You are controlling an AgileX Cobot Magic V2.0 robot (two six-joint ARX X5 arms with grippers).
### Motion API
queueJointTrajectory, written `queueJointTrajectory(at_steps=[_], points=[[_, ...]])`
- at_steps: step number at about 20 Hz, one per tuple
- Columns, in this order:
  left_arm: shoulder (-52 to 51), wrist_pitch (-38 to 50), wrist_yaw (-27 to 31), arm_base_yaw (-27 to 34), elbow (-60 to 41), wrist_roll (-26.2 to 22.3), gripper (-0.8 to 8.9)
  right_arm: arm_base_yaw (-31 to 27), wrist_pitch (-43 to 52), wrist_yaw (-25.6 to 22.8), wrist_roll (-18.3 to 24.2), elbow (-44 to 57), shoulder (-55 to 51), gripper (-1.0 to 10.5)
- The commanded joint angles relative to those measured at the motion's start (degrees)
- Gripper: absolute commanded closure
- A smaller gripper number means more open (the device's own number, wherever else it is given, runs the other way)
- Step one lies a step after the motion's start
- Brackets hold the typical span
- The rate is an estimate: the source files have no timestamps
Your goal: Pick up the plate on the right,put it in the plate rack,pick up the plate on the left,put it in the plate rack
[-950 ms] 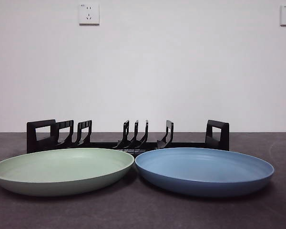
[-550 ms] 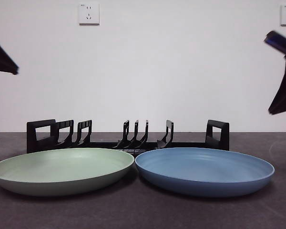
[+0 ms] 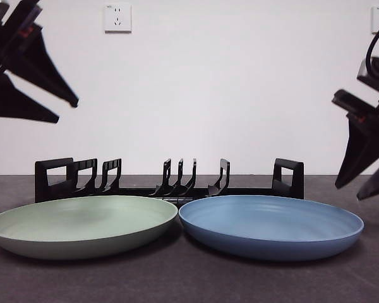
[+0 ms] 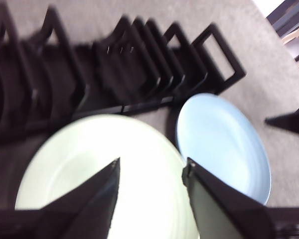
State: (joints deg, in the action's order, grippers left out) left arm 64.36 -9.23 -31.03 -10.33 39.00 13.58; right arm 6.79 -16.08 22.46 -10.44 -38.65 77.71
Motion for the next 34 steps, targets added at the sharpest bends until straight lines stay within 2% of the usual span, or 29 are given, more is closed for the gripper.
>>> queueJointTrajectory(at_steps=[1,5,8,9,10,11,17,18,20,22,25,27,29,32,34], points=[[0.50,0.59,0.68,-0.96,1.22,0.17,5.84,0.15,0.68,0.17,0.92,-0.11,2.60,7.8],[0.61,0.59,2.82,-2.40,2.27,0.11,5.84,0.15,1.16,0.42,1.14,-0.11,6.16,7.9],[0.61,0.81,3.56,-2.99,2.32,-0.04,5.84,0.39,1.53,2.95,1.07,-0.11,8.22,8.0],[0.61,0.72,4.33,-3.26,2.32,-0.13,5.84,0.44,1.51,2.91,1.07,-0.11,8.55,8.4],[0.61,0.74,4.48,-3.48,2.32,-0.28,5.84,0.46,1.44,2.78,1.07,-0.11,8.66,9.4],[0.61,0.85,4.48,-3.63,2.32,-0.31,5.84,0.46,1.46,2.56,0.87,-0.11,8.66,9.6],[0.61,6.21,3.52,-5.77,2.32,-0.44,5.87,0.44,-0.42,2.56,-0.68,-0.11,6.32,9.6],[0.61,6.01,3.39,-6.64,2.32,-2.73,5.86,0.44,-1.09,2.56,-0.70,-0.11,4.72,9.6],[0.61,5.27,2.14,-9.60,2.38,-11.10,5.84,0.44,-1.36,2.56,-2.21,-0.15,0.92,9.6],[0.61,3.26,4.37,-14.27,3.19,-19.45,5.84,0.46,-3.63,2.23,-2.16,-1.75,-2.10,9.6],[0.61,-1.14,14.84,-24.17,6.10,-30.71,5.84,0.83,-13.46,-1.25,0.59,-8.59,-2.40,9.6],[0.61,-4.52,22.45,-30.64,8.59,-38.16,5.84,1.64,-16.74,-2.29,1.81,-12.68,-2.38,9.6],[0.61,-6.38,29.57,-36.87,10.47,-43.60,5.85,2.43,-19.26,-3.19,1.99,-16.13,-2.38,9.6],[0.76,-6.86,37.35,-43.82,11.32,-49.64,5.86,4.55,-23.52,-3.30,2.54,-20.26,-2.05,9.6],[1.86,-7.06,38.56,-46.86,11.32,-51.91,5.86,6.12,-25.29,-3.28,2.86,-21.99,-2.01,9.6]])
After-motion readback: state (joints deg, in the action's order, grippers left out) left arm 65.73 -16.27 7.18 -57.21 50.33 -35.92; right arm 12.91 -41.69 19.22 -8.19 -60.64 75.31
